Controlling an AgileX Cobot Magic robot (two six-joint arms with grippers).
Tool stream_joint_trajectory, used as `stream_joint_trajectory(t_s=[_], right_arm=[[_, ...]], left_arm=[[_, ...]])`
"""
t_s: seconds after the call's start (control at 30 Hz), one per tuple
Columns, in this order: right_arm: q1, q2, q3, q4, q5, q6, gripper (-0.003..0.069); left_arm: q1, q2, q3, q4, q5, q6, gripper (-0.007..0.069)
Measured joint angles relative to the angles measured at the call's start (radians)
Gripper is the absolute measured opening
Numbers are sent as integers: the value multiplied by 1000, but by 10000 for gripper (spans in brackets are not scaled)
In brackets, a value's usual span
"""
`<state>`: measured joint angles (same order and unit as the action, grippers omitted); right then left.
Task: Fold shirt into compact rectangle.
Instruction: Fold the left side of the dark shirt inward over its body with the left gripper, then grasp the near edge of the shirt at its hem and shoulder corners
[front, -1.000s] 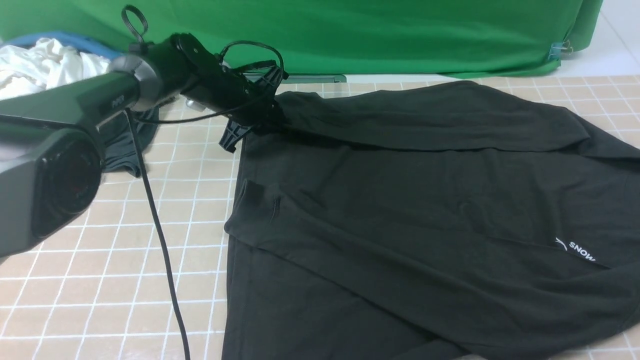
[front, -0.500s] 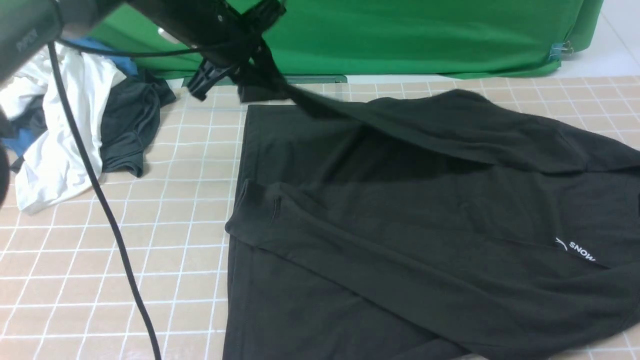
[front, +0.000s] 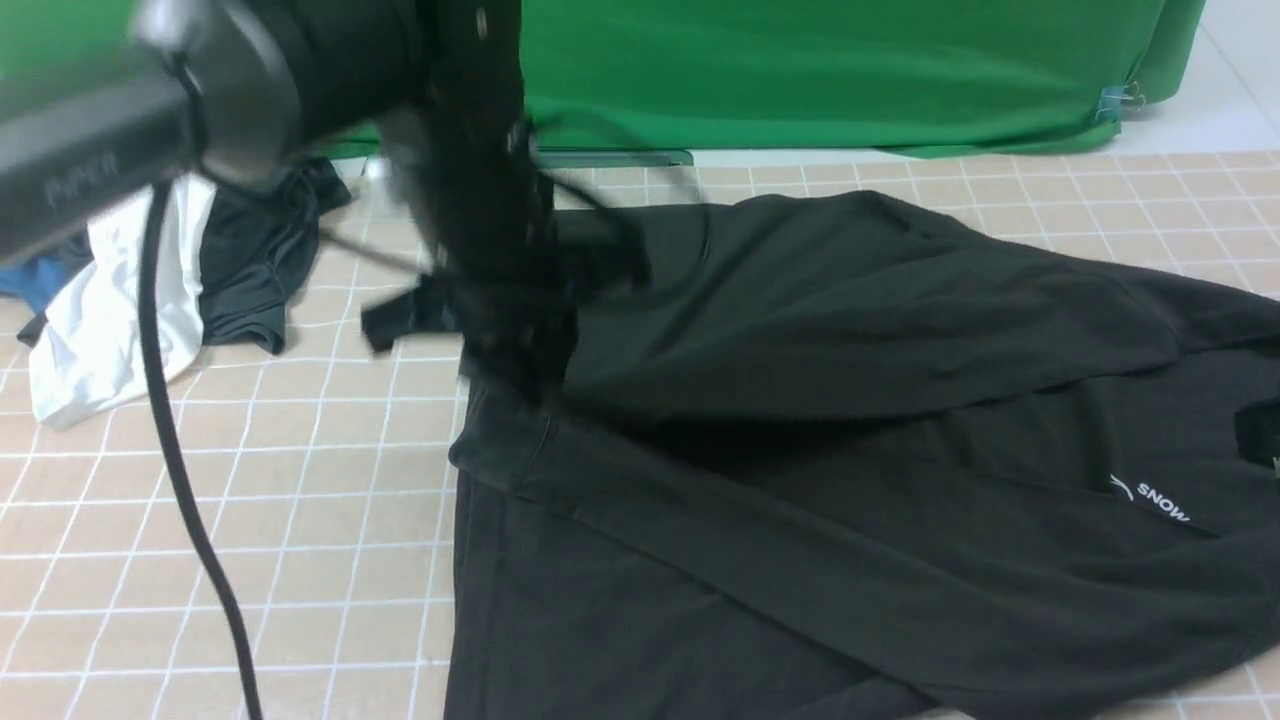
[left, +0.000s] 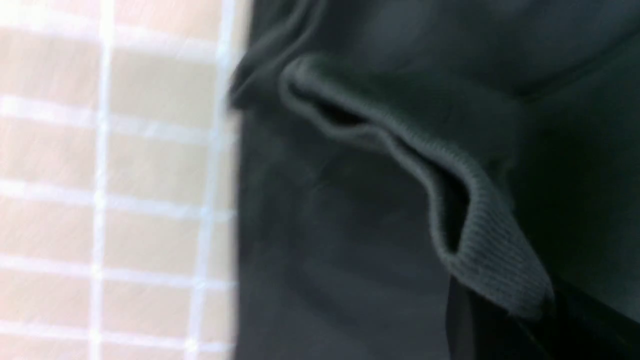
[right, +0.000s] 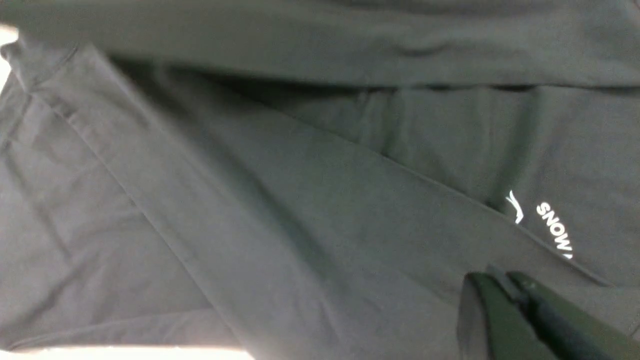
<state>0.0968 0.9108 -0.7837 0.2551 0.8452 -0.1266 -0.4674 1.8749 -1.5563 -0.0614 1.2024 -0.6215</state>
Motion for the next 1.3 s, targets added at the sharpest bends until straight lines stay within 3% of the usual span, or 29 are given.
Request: stream_joint_trajectory(t_s=[0.13,0.27,0.43,0.57,0.7,0.8,0.97,1.07,1.23,1.3], right_arm=[[0,2,0,0,11,-1,31],[0,2,0,0,12,-2,31],[0,2,0,0,12,-13,31],[0,2,0,0,12,-25,31],[0,2,0,0,17,-27,31],[0,2,0,0,27,-27,31],[0,2,0,0,34,-27,31],[0,2,0,0,34,-27,31],[0,2,0,0,37,-27,31],[0,2,0,0,40,-27,31]], left_arm=[[0,4,122,-2,-85,-30,22],[0,4,155,-41,-127,-13,76],[0,4,155,-67,-117,-3,264],[0,4,107,-62,-20,31,432],[0,-6,39,-59,0,46,534],[2,-17,18,-63,1,60,563],[2,-19,36,-66,5,72,550],[2,-18,98,-66,-39,80,491],[2,-12,234,-66,-209,83,301],[2,3,281,-66,-263,87,178]])
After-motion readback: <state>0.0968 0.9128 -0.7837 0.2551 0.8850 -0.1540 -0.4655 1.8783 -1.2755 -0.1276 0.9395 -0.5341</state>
